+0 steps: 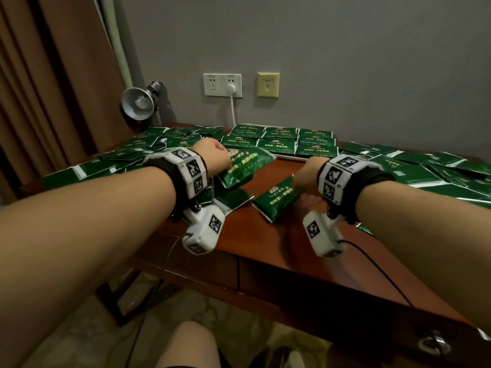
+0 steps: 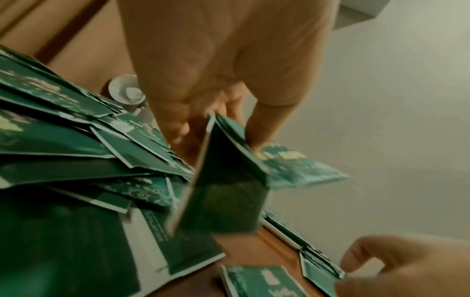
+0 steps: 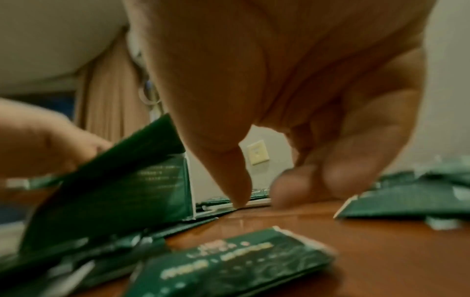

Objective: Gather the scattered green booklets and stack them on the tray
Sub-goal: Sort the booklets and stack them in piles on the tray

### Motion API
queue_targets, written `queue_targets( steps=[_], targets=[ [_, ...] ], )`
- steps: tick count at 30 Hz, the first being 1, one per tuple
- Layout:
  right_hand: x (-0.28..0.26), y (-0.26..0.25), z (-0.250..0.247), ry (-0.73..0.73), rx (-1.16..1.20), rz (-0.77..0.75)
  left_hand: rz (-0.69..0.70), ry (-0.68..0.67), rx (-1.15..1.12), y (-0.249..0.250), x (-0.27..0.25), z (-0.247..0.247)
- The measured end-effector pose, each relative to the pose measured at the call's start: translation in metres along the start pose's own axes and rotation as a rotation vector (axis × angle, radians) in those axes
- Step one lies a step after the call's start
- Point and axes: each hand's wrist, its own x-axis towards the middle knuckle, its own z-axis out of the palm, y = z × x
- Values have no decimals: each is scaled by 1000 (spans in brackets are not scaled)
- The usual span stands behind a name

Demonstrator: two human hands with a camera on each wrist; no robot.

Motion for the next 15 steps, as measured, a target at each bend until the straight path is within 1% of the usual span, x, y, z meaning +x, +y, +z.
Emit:
queue_targets(
  steps=[1, 2, 3, 4, 5, 7, 8, 10, 12, 13, 15],
  targets=[
    [-4, -1, 3, 8, -79, -31, -14, -44, -84, 1, -1, -1],
    [2, 3, 8, 38, -174, -68, -54, -98, -122, 2, -3, 0],
    [2, 6, 10, 33, -289, -43, -107, -141, -158, -1, -3, 3],
    [7, 11, 11, 62, -330, -4, -186, -169, -209, -6, -1, 7],
    [13, 16, 14, 52, -325, 44, -257, -175, -269, -11, 0, 10],
    [10, 21, 18, 2, -268, -7, -329, -162, -279, -20, 2, 18],
    [14, 21, 23, 12, -238, -66, -335, -144, -227, -24, 3, 21],
    [13, 18, 29, 17, -231, -191, -299, -158, -150, -26, 6, 25],
    [18, 13, 37, -16, -301, -254, -236, -203, -74, -23, 1, 27],
    [20, 10, 39, -41, -344, -258, -181, -229, 41, -21, -3, 27],
    [19, 4, 41, -62, -417, -304, -58, -321, 416, -18, -13, 30]
  ],
)
